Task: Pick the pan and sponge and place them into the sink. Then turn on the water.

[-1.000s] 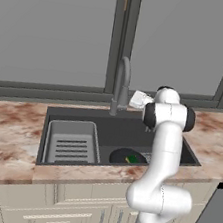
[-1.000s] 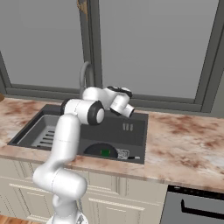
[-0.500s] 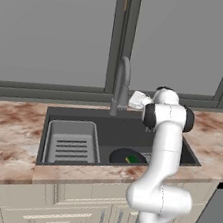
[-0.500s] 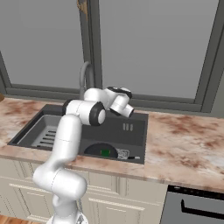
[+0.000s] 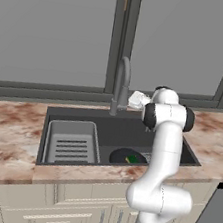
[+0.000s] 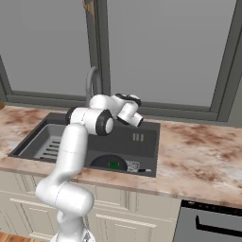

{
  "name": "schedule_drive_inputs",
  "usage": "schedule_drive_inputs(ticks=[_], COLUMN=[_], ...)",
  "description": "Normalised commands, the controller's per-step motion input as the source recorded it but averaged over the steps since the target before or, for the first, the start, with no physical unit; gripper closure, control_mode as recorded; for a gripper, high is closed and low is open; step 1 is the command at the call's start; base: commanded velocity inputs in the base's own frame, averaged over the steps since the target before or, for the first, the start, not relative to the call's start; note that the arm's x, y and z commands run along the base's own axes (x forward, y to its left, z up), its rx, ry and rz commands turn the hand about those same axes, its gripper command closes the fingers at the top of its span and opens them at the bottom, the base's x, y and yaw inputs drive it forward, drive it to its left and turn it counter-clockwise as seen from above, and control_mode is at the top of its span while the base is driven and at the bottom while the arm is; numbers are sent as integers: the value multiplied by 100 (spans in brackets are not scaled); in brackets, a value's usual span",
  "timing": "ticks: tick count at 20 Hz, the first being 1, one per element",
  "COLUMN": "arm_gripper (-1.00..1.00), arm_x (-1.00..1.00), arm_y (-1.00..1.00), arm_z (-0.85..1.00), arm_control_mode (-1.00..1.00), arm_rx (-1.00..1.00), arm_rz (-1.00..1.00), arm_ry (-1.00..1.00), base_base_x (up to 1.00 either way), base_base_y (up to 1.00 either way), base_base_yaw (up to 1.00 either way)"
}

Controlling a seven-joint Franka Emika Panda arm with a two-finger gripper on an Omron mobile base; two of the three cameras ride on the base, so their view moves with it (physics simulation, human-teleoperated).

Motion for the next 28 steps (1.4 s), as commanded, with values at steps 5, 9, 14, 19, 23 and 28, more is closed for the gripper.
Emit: schedule_drive_inputs(ticks=[5,9,14,19,23,28], arm_gripper=[100,100,100,100,100,100], arm_x=[5,9,3,0,0,0], arm_y=[0,0,0,-12,-43,-36], arm_z=[0,-2,-14,-24,-31,-31], arm_control_mode=[-100,-100,-100,-100,-100,-100], arm_rx=[0,0,0,0,0,0], arm_rz=[-5,-7,-8,-11,-15,-16], arm_ry=[12,13,7,3,8,11], base_base_x=[0,0,0,0,0,0], base_base_y=[0,0,0,0,0,0], base_base_yaw=[0,0,0,0,0,0])
